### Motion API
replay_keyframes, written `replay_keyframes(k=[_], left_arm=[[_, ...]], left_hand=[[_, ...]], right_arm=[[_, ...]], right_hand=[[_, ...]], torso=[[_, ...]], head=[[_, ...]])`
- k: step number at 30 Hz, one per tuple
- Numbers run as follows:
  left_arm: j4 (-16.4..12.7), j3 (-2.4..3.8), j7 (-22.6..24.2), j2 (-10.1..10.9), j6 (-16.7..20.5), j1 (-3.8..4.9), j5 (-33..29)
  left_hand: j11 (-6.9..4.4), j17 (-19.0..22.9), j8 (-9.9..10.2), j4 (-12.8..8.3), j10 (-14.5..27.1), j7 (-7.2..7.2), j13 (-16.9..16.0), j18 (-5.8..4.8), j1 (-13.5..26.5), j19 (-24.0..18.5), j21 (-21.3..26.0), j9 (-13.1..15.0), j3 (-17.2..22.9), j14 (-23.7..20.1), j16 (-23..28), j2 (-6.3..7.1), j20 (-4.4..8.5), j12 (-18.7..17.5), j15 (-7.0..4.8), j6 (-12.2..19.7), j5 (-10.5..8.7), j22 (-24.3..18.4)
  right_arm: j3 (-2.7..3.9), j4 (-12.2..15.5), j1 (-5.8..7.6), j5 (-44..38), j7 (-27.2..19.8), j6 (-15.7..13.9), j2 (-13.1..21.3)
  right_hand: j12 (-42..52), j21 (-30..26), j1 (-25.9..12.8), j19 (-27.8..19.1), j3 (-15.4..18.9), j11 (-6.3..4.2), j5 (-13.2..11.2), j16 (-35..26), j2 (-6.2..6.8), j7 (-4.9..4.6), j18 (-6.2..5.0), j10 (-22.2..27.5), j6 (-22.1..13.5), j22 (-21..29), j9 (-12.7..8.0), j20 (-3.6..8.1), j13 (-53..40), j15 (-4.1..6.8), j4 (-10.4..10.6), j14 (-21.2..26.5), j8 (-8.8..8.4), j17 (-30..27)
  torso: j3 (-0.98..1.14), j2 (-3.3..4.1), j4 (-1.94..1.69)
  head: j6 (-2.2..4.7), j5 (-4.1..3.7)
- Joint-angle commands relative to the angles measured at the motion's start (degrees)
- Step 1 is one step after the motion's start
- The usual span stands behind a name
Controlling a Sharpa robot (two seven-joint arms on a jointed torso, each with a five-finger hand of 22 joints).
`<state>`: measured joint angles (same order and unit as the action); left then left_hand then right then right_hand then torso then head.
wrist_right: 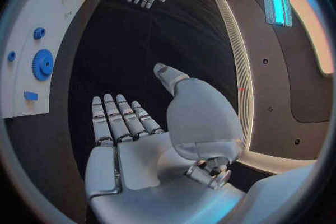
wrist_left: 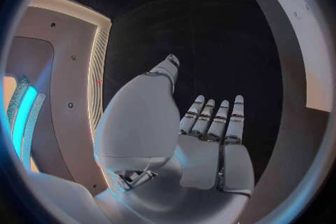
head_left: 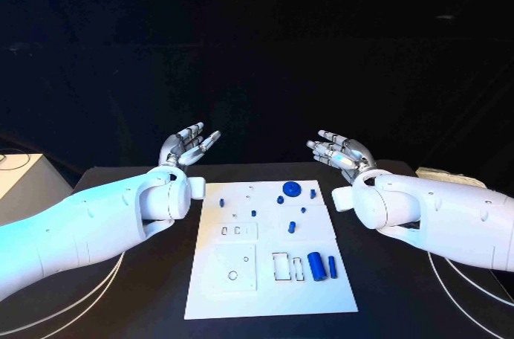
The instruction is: Assemble the parts on the task board
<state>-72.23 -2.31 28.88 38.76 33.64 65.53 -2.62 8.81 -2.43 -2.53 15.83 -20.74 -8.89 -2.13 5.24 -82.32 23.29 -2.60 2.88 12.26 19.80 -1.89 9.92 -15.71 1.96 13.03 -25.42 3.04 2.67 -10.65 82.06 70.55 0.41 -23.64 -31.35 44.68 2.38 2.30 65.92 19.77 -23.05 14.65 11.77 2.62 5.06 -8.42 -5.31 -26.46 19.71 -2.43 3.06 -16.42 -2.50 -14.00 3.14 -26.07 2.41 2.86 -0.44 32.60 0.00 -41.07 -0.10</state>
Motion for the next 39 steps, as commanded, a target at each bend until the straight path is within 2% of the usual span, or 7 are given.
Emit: replay_keyframes(k=[1,4,6,9,17,25,39], left_arm=[[0.9,-0.06,1.2,-0.5,-5.9,0.36,-1.4],[0.9,-0.06,1.2,-0.5,-5.9,0.37,-1.4],[-0.9,-0.05,1.3,1.4,-8.7,0.35,-1.1],[-1.8,-0.05,1.1,2.3,-9.6,0.36,-0.5],[-6.8,-0.04,-0.2,5.9,-12.7,0.38,2.6],[-13.5,0.06,-1.8,9.7,-16.8,0.39,3.1],[-20.7,0.34,-2.4,13.9,-17.7,0.44,2.8]], left_hand=[[0.53,-0.2,-0.4,0.8,-1.4,-2.68,-0.2,0.74,-2.9,1.1,-0.3,0.2,0.3,1.1,-0.5,0.07,-0.64,0.4,0.47,-1.3,0.43,0.2],[0.88,-0.3,-0.5,0.7,-2.2,-2.97,-0.3,0.88,-3.1,1.6,-0.5,0.3,0.4,2.1,-0.7,-0.27,-0.8,0.5,0.68,-1.7,0.4,0.3],[1.69,-0.9,-0.9,0.5,-4.9,-3.59,-0.5,0.85,-3.3,4.6,-1.5,0.6,1.0,5.4,-1.5,-1.06,-1.05,0.8,1.39,-3.4,0.32,0.8],[4.98,-3.0,-3.8,-0.6,-20.1,-5.99,-1.6,2.56,-2.9,16.9,-5.2,2.3,2.4,19.7,-4.9,-2.34,-0.85,3.1,-0.57,-13.4,0.2,2.5],[1.15,-8.1,-9.0,-4.3,-38.1,-4.15,-1.8,5.35,-0.9,28.8,-13.5,4.8,7.4,37.9,-13.0,-2.25,1.53,5.8,-5.45,-27.2,0.22,5.4],[0.75,-9.7,-9.0,-7.1,-39.6,-3.68,-1.6,5.22,-1.4,30.9,-16.3,4.7,10.6,38.7,-13.2,-0.59,2.77,4.1,-6.0,-27.4,0.13,6.7],[0.56,-12.3,-8.9,-8.6,-40.5,-3.67,-1.6,5.07,1.1,32.6,-20.6,4.6,12.3,40.6,-14.7,0.3,3.91,2.5,-6.65,-27.5,0.13,9.0]], right_arm=[[-0.66,-0.7,0.84,-0.8,2.8,8.4,-0.1],[-0.92,-0.9,1.1,-0.8,3.0,8.9,-0.1],[-0.92,-2.4,1.31,-16.6,5.0,7.2,0.6],[-0.91,-2.6,1.59,-24.1,5.9,6.8,0.7],[-0.89,-2.0,3.19,-52.3,12.4,5.5,0.7],[-0.87,-1.2,4.03,-69.4,19.4,6.6,0.3],[-0.85,-0.4,4.32,-87.0,29.1,8.4,-1.6]], right_hand=[[0.5,1.1,4.5,3.7,-1.3,0.16,-0.9,0.9,0.27,-8.45,-1.35,-4.7,3.8,-0.5,0.6,-0.27,-0.3,0.09,-2.2,-5.1,0.96,0.6],[1.4,5.3,8.0,19.2,-2.2,-0.9,-1.0,3.9,0.62,-7.4,-3.32,-15.2,14.6,-2.3,2.4,-0.12,-0.9,1.94,-5.6,-20.0,3.74,2.5],[1.9,6.6,9.1,23.6,-2.7,-1.75,-0.8,4.8,0.69,-6.58,-4.31,-21.2,19.5,-2.6,3.2,-0.03,-1.2,2.89,-6.8,-23.4,5.04,2.9],[2.5,8.5,10.0,28.7,-3.8,-3.04,0.1,6.0,1.08,-5.68,-5.28,-27.1,27.9,-2.9,4.5,0.56,-1.2,4.33,-8.1,-27.6,7.28,3.3],[1.5,14.8,11.2,38.9,-5.6,-6.06,0.4,9.5,2.44,-3.4,-4.93,-37.3,35.3,-5.2,5.1,5.44,-1.1,8.69,-10.7,-39.8,8.88,5.1],[1.2,33.4,11.5,43.4,-2.9,-8.96,0.0,16.2,2.91,-1.54,-4.85,-44.0,39.8,-17.4,5.5,10.61,-1.2,13.36,-11.7,-54.2,7.99,12.7],[1.2,56.4,7.3,53.8,-8.7,-10.01,-0.7,48.0,7.46,-0.6,-2.59,-45.2,40.3,-41.9,7.1,11.18,-1.5,14.55,-8.3,-58.6,5.6,38.7]], torso=[[-0.02,0.07,-0.01],[-0.02,0.07,-0.01],[-0.14,0.62,0.17],[-0.19,1.08,0.22],[-0.19,2.84,0.09],[-0.44,4.79,-0.39],[-0.94,7.49,-1.1]], head=[[-0.07,0.0],[-0.07,0.0],[-1.97,-0.07],[-1.84,-0.17],[-1.64,-0.35],[-1.0,-0.8],[-0.41,-1.63]])
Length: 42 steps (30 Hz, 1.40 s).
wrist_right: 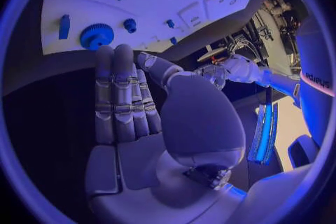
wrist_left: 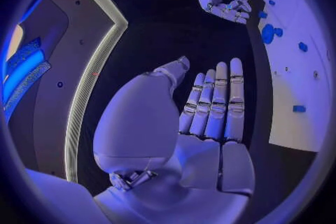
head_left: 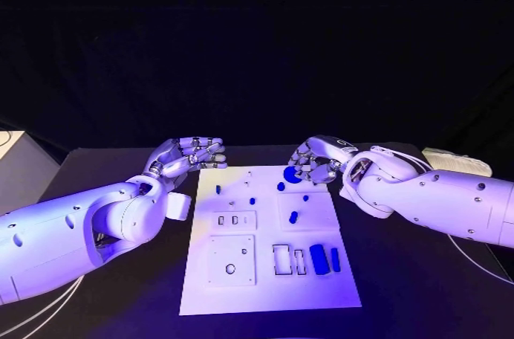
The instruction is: Assemble the parts on the task board
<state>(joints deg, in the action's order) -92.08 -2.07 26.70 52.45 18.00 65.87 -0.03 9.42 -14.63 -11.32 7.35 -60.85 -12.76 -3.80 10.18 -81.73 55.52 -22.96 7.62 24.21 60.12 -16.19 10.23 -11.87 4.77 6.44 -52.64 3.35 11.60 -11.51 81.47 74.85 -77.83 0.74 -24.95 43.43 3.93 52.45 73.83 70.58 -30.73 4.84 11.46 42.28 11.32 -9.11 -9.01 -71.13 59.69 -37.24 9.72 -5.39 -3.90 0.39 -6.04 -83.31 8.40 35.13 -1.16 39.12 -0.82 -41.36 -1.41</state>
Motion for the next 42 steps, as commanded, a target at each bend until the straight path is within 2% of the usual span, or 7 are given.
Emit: replay_keyframes(k=[1,4,6,12,21,28,42], left_arm=[[-1.1,0.13,-0.2,0.3,-2.1,0.13,0.2],[-1.6,0.22,-0.2,0.2,-2.4,0.25,0.1],[-1.9,0.27,-0.2,0.3,-2.4,0.31,0.1],[-2.5,0.36,-0.3,0.6,-2.5,0.53,0.0],[-2.9,0.4,-0.5,1.0,-2.4,0.81,0.0],[-3.1,0.41,-0.6,1.1,-2.3,0.92,0.0],[-3.2,0.43,-0.6,1.3,-2.5,1.05,0.0]], left_hand=[[0.01,-0.2,0.0,-0.3,-0.3,0.11,0.1,0.1,0.5,0.3,-0.4,-0.1,0.5,0.1,-0.4,0.08,0.08,-0.4,-0.02,-0.1,-0.18,0.2],[0.2,-0.4,0.1,-0.7,-0.2,-0.11,0.0,-0.02,0.7,-0.2,-0.7,-0.2,0.7,-0.5,-0.2,0.16,0.04,-0.7,0.18,0.1,-0.18,0.4],[0.2,-0.4,0.1,-0.7,-0.2,-0.1,0.0,-0.03,0.7,-0.2,-0.8,-0.2,0.8,-0.6,-0.1,0.18,0.03,-0.7,0.2,0.1,-0.18,0.4],[0.2,-0.4,0.1,-0.7,-0.2,-0.09,0.0,-0.03,0.8,-0.3,-0.8,-0.2,0.8,-0.6,-0.1,0.18,0.03,-0.7,0.21,0.1,-0.18,0.4],[0.27,-0.6,0.1,-0.8,-0.1,-0.21,0.0,-0.06,1.0,-0.5,-0.9,-0.2,0.8,-0.8,-0.1,0.23,0.0,-0.8,0.26,0.1,-0.19,0.6],[0.31,-0.6,0.2,-0.9,-0.1,-0.26,0.0,-0.06,1.1,-0.5,-1.0,-0.2,0.8,-0.9,-0.1,0.25,-0.01,-0.8,0.29,0.1,-0.19,0.6],[0.35,-0.7,0.2,-1.0,0.0,-0.31,0.0,-0.07,1.2,-0.6,-1.1,-0.2,0.9,-1.1,0.0,0.22,-0.03,-0.8,0.34,0.2,-0.18,0.7]], right_arm=[[0.01,0.3,0.03,-9.7,5.3,2.2,-0.5],[0.02,0.6,0.03,-11.8,6.9,2.7,-1.1],[0.02,0.8,0.03,-12.6,7.5,3.0,-1.4],[0.03,1.0,0.04,-13.9,9.1,3.7,-2.2],[0.02,-0.2,0.03,-15.4,11.2,4.6,-3.6],[0.02,-0.7,0.01,-16.2,12.4,5.1,-4.1],[-0.06,-1.3,-0.22,-16.3,12.5,6.3,-4.9]], right_hand=[[-0.4,7.2,-0.7,3.4,-1.1,-0.18,-0.4,9.9,1.45,0.11,1.3,-0.4,0.3,-8.4,0.6,0.12,-0.1,0.13,1.1,-1.3,-0.43,7.9],[-0.3,10.2,-1.1,4.9,-1.2,-0.27,-0.6,14.5,2.39,0.38,1.9,0.0,0.4,-12.5,1.0,0.06,-0.2,0.12,1.8,-1.4,-0.32,12.0],[-0.4,10.7,-1.2,5.2,-1.2,-0.24,-0.6,15.6,2.59,0.4,2.01,0.1,0.3,-13.3,1.1,0.04,-0.2,0.11,2.0,-1.4,-0.33,12.9],[-0.4,11.4,-1.5,5.4,-1.0,-0.15,-0.7,17.2,3.11,0.4,2.13,0.6,0.1,-14.2,1.4,-0.03,-0.2,0.02,2.5,-1.2,-0.37,14.2],[-0.5,11.6,-1.7,5.2,-0.5,-0.03,-0.8,18.3,3.8,0.65,2.1,2.6,-0.5,-14.5,1.8,-0.11,-0.1,-0.11,3.3,-0.6,-0.53,14.4],[-0.5,11.8,-1.7,5.3,-0.3,-0.01,-0.8,18.8,3.81,0.68,2.15,3.1,-0.5,-14.9,1.9,-0.13,-0.1,-0.14,3.5,-0.5,-0.53,14.9],[-0.1,14.0,-0.9,6.4,-0.7,-0.04,-0.5,21.8,2.96,0.6,2.65,2.6,0.9,-18.2,2.8,-0.15,-0.4,-0.16,4.1,-0.9,0.4,17.6]], torso=[[-0.28,1.16,-0.4],[-0.48,1.69,-0.7],[-0.51,1.92,-0.68],[-0.61,2.48,-0.66],[-0.74,3.34,-1.08],[-0.82,3.88,-1.39],[-0.86,4.59,-1.46]], head=[[-0.11,-0.46],[-0.21,-0.85],[-0.2,-0.86],[-0.19,-1.06],[0.0,-1.15],[-0.11,-1.32],[0.09,-1.36]])
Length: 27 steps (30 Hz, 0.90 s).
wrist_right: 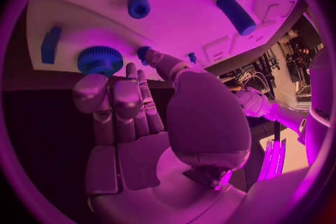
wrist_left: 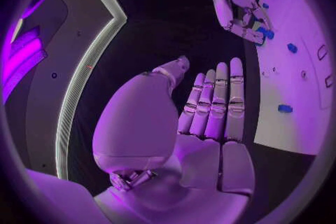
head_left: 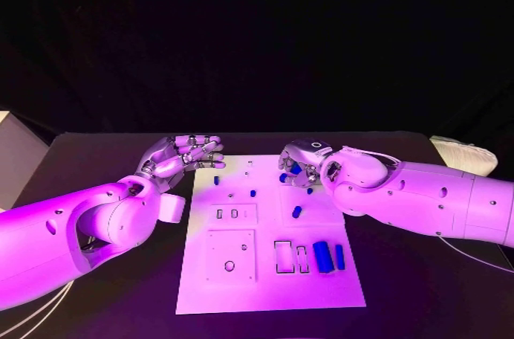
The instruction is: Assemble the parts on the task board
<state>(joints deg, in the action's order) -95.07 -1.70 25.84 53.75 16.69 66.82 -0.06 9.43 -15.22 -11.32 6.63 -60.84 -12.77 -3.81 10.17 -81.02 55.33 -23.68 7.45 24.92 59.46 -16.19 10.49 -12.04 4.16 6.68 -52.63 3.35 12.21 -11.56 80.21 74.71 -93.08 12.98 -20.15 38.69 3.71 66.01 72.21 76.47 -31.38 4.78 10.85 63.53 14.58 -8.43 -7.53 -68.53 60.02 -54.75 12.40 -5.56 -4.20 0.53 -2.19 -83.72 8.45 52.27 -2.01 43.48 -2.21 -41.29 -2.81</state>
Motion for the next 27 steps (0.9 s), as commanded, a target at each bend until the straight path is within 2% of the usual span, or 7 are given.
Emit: replay_keyframes(k=[1,9,15,17,19,23,27], left_arm=[[-0.2,0.06,0.2,0.0,-1.2,0.1,0.0],[-0.3,0.08,0.3,0.2,-1.1,0.14,0.0],[-0.3,0.1,0.3,0.1,-1.2,0.18,0.0],[-0.3,0.1,0.3,0.1,-1.2,0.19,0.0],[-0.3,0.11,0.3,0.1,-1.2,0.19,0.0],[-0.2,0.11,0.2,0.1,-1.2,0.21,0.0],[-0.1,0.11,0.1,0.1,-1.3,0.21,0.0]], left_hand=[[0.35,-0.1,0.2,-0.2,-0.1,-0.3,0.0,-0.06,0.5,-0.4,-0.4,-0.1,0.2,-0.4,0.0,-0.03,0.14,-0.2,0.1,0.2,-0.18,0.0],[0.39,-0.2,0.2,-0.3,0.0,-0.36,0.0,-0.06,0.6,-0.5,-0.5,-0.1,0.3,-0.6,0.1,-0.09,0.13,-0.3,0.15,0.2,-0.18,0.1],[0.39,-0.2,0.2,-0.3,0.0,-0.36,0.0,-0.06,0.6,-0.5,-0.5,-0.1,0.3,-0.6,0.1,-0.09,0.13,-0.3,0.15,0.2,-0.18,0.1],[0.39,-0.2,0.2,-0.3,0.0,-0.36,0.0,-0.06,0.6,-0.5,-0.5,-0.1,0.3,-0.6,0.1,-0.09,0.13,-0.3,0.15,0.2,-0.18,0.1],[0.39,-0.2,0.2,-0.3,0.0,-0.36,0.0,-0.06,0.6,-0.5,-0.5,-0.1,0.3,-0.6,0.1,-0.09,0.13,-0.3,0.15,0.2,-0.18,0.1],[0.39,-0.2,0.2,-0.3,0.0,-0.36,0.0,-0.06,0.6,-0.5,-0.5,-0.1,0.3,-0.6,0.1,-0.09,0.13,-0.3,0.15,0.2,-0.18,0.1],[0.41,-0.2,0.2,-0.4,0.0,-0.37,0.0,-0.06,0.6,-0.5,-0.6,-0.1,0.4,-0.6,0.1,-0.18,0.12,-0.3,0.16,0.2,-0.18,0.2]], right_arm=[[-0.02,-0.1,-0.09,-0.9,0.1,1.4,-0.2],[-0.04,0.2,-0.19,0.0,-0.8,1.1,-0.2],[-0.05,0.3,-0.26,0.5,-1.0,1.2,-0.4],[-0.05,0.3,-0.28,0.5,-1.0,1.0,-0.4],[-0.05,0.3,-0.31,0.6,-1.0,0.4,-0.4],[-0.05,0.5,-0.37,1.0,-0.8,-1.8,-0.3],[-0.05,0.8,-0.41,1.1,0.4,-4.1,-0.2]], right_hand=[[0.1,0.7,0.8,0.7,-0.1,0.01,0.1,0.9,-0.37,-0.08,1.23,-0.1,0.7,-1.0,0.3,0.02,-0.1,-0.28,0.3,-0.5,0.47,0.8],[0.2,2.6,1.1,1.5,-1.0,-0.21,0.5,3.3,-0.83,0.1,1.63,-1.4,2.0,-3.7,1.1,0.1,-0.3,-0.14,0.8,-0.8,1.3,3.0],[0.2,3.9,1.5,2.1,-1.6,-0.53,0.5,4.7,-1.31,0.41,1.9,-2.4,2.7,-5.6,1.7,0.26,-0.4,0.06,1.2,-1.0,1.84,4.3],[0.3,4.4,1.7,2.3,-1.9,-0.66,0.5,5.2,-1.67,0.53,2.0,-2.9,3.0,-6.3,1.9,0.33,-0.4,0.15,1.2,-1.0,2.08,4.7],[0.3,5.3,2.4,2.6,-2.8,-0.98,-1.1,6.1,-2.65,0.86,2.18,-3.8,3.6,-7.5,2.5,0.53,-0.6,0.42,1.2,-1.1,2.63,5.5],[0.6,6.7,3.6,3.2,-3.9,-1.73,-1.5,7.3,-4.44,1.49,2.48,-5.9,5.0,-9.6,3.8,1.02,-1.1,0.97,1.0,-1.2,4.1,6.3],[0.5,7.1,3.5,3.2,-3.8,-1.87,-1.8,7.5,-4.74,1.65,2.55,-6.5,5.2,-10.1,4.4,1.15,-1.3,1.09,1.0,-1.1,4.6,6.4]], torso=[[-0.03,0.3,-0.1],[-0.06,0.65,0.05],[-0.09,0.83,-0.04],[-0.1,0.88,-0.05],[-0.08,0.91,-0.06],[-0.03,0.99,-0.03],[-0.04,1.06,-0.02]], head=[[0.09,-0.02],[0.14,0.14],[0.27,0.03],[0.33,0.03],[0.34,0.09],[0.48,0.11],[0.67,0.16]])
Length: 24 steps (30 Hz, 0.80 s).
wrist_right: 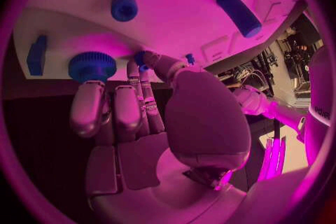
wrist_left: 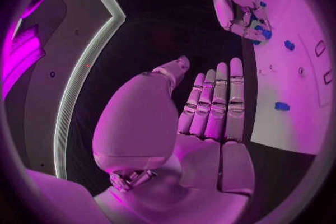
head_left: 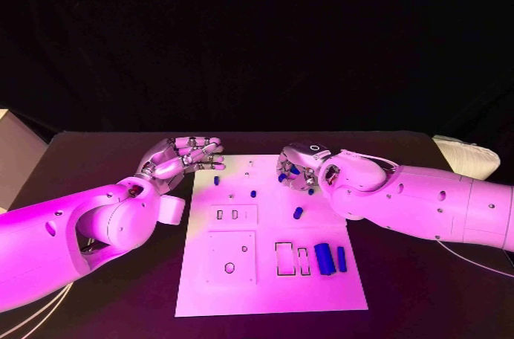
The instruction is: Assemble the parts on the task board
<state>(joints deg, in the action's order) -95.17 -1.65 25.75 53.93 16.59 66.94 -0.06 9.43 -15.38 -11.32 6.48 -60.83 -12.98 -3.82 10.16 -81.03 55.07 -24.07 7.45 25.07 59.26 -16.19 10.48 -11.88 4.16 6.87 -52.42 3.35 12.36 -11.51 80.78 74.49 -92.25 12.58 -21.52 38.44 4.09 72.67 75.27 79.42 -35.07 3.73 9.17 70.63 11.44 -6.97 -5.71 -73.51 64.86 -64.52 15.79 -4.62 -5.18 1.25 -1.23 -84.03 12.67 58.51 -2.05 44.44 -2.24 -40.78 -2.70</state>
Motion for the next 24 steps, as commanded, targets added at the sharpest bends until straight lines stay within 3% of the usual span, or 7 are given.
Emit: replay_keyframes(k=[1,12,17,24], left_arm=[[0.0,0.06,0.2,-0.1,-1.2,0.09,0.0],[0.5,0.06,0.2,0.1,-1.1,0.11,0.0],[0.4,0.06,0.2,0.1,-1.1,0.13,0.0],[0.1,0.06,0.2,0.1,-1.1,0.17,0.0]], left_hand=[[0.41,-0.1,0.2,-0.2,0.0,-0.16,0.0,-0.05,0.6,-0.3,-0.2,-0.1,0.2,-0.4,0.1,-0.17,-0.04,-0.3,-0.04,0.0,-0.18,0.0],[0.42,-0.1,0.3,-0.4,0.1,-0.18,0.0,-0.04,0.6,-0.3,-0.4,-0.1,0.3,-0.5,0.1,-0.21,-0.04,-0.3,-0.03,0.0,-0.18,0.1],[0.42,-0.1,0.3,-0.4,0.1,-0.18,0.0,-0.04,0.6,-0.3,-0.4,-0.1,0.3,-0.5,0.1,-0.21,-0.04,-0.3,-0.03,0.0,-0.18,0.1],[0.42,-0.1,0.3,-0.4,0.1,-0.18,0.0,-0.04,0.6,-0.3,-0.4,-0.1,0.3,-0.5,0.1,-0.21,-0.04,-0.3,-0.03,0.0,-0.18,0.1]], right_arm=[[-0.1,0.3,-0.19,0.3,1.2,-3.4,0.1],[0.53,1.7,0.13,-0.1,5.1,-8.8,-0.3],[0.72,0.7,0.41,-0.3,6.0,-9.6,-2.0],[0.79,-1.7,0.67,-0.3,6.1,-9.9,-4.8]], right_hand=[[0.2,0.4,0.5,0.3,-0.1,-0.82,-0.1,0.4,-1.61,0.19,0.73,-1.5,0.4,-0.3,1.0,0.21,-0.3,0.36,0.1,-0.8,0.37,0.1],[-0.1,1.3,0.1,0.7,0.1,-0.99,-0.8,0.8,-1.56,0.4,0.96,-1.9,0.3,-1.7,1.9,0.36,-0.5,0.5,0.2,-0.8,1.02,0.3],[-0.2,1.4,0.1,0.7,0.2,-0.99,-0.9,0.8,-1.45,0.4,0.99,-1.9,0.2,-1.9,2.0,0.37,-0.5,0.5,0.2,-0.8,1.04,0.2],[-0.2,1.5,0.1,0.8,0.2,-1.0,-0.8,0.9,-1.38,0.4,1.01,-1.8,0.1,-2.0,2.0,0.37,-0.5,0.51,0.1,-0.8,1.04,0.3]], torso=[[0.01,0.1,0.02],[-0.01,0.34,0.02],[-0.19,0.48,-0.14],[-0.1,0.63,-0.1]], head=[[0.28,0.04],[1.27,0.22],[1.59,0.31],[1.57,0.66]])
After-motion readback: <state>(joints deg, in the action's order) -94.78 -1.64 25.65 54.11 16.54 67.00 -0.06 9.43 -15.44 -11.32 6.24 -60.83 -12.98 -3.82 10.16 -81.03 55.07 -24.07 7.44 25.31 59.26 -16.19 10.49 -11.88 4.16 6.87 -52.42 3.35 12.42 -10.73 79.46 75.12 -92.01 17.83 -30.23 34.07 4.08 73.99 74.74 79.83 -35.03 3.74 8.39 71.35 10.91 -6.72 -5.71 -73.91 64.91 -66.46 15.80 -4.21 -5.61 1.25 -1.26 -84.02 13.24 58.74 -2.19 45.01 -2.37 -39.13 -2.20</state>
